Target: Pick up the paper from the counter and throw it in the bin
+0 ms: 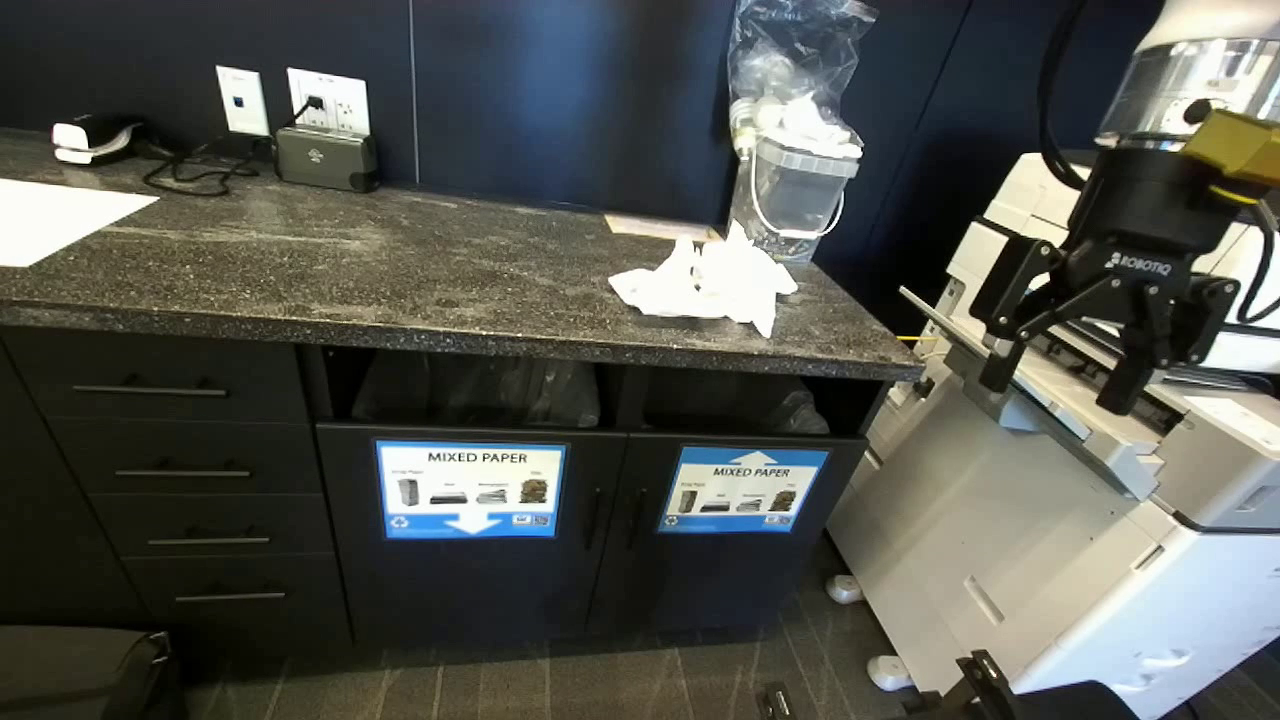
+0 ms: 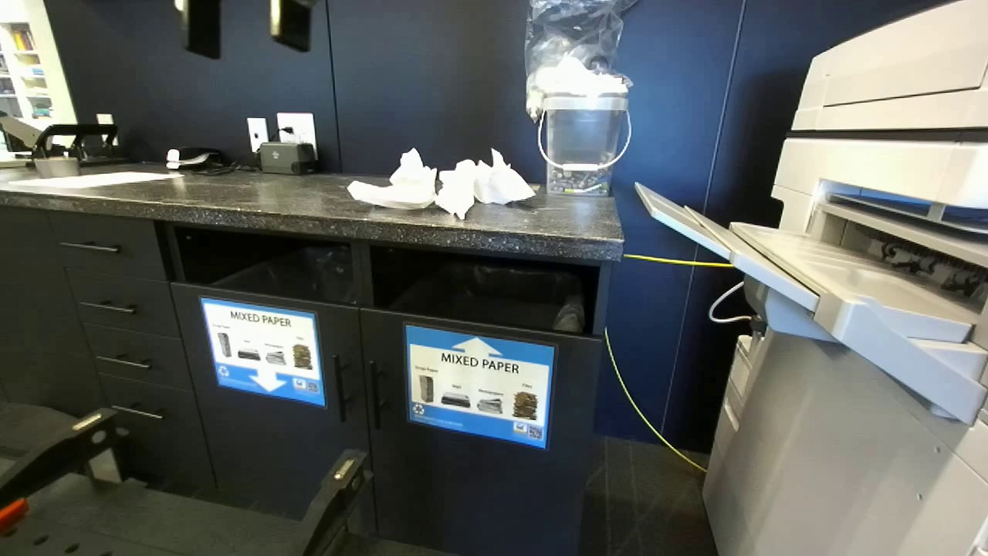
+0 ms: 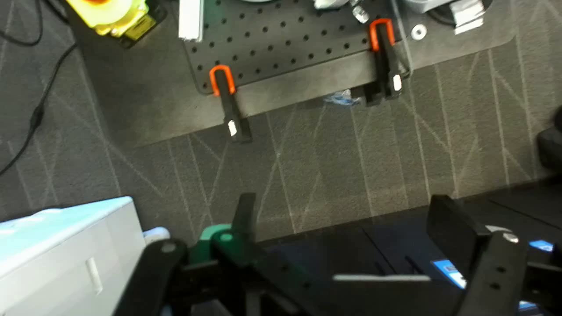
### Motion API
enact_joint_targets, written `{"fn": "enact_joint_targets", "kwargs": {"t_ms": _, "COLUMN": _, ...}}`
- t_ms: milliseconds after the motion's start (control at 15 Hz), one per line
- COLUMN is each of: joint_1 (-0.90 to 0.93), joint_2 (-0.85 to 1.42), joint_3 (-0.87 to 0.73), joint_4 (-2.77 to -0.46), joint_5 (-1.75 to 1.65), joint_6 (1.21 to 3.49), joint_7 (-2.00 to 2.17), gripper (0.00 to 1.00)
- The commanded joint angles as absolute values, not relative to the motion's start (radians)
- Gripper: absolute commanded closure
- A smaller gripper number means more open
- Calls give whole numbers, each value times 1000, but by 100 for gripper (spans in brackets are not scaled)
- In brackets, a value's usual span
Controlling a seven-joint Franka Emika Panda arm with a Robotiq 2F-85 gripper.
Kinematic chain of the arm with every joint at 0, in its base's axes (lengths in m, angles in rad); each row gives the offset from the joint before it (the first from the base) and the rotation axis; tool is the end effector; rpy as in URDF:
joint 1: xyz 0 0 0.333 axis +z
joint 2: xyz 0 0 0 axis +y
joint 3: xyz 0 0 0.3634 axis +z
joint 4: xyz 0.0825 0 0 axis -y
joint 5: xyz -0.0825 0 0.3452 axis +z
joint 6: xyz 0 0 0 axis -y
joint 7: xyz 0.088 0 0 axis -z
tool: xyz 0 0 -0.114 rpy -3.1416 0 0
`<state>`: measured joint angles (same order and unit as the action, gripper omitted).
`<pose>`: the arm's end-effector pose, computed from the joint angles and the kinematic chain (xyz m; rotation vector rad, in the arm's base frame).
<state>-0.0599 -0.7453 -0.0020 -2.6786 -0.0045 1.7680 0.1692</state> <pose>0.2338 -0.0150 0.4838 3.0986 -0.3567 -0.2578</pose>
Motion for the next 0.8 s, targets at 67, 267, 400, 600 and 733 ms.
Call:
{"fn": "enact_joint_targets", "kwargs": {"t_ms": 67, "joint_1": -77, "joint_2": -476, "joint_3": 6, "joint_4": -2452, "joint_5": -175, "joint_6": 1840, "joint_7": 68, "gripper": 0}}
{"fn": "enact_joint_targets", "kwargs": {"t_ms": 267, "joint_1": -55, "joint_2": -342, "joint_3": 5, "joint_4": -2328, "joint_5": -250, "joint_6": 1885, "joint_7": 2, "gripper": 0}}
{"fn": "enact_joint_targets", "kwargs": {"t_ms": 400, "joint_1": -35, "joint_2": -253, "joint_3": 9, "joint_4": -2247, "joint_5": -277, "joint_6": 1911, "joint_7": -51, "gripper": 0}}
{"fn": "enact_joint_targets", "kwargs": {"t_ms": 600, "joint_1": -11, "joint_2": -146, "joint_3": 13, "joint_4": -2154, "joint_5": -306, "joint_6": 1982, "joint_7": -116, "gripper": 0}}
{"fn": "enact_joint_targets", "kwargs": {"t_ms": 733, "joint_1": -4, "joint_2": -92, "joint_3": 12, "joint_4": -2101, "joint_5": -322, "joint_6": 2029, "joint_7": -158, "gripper": 0}}
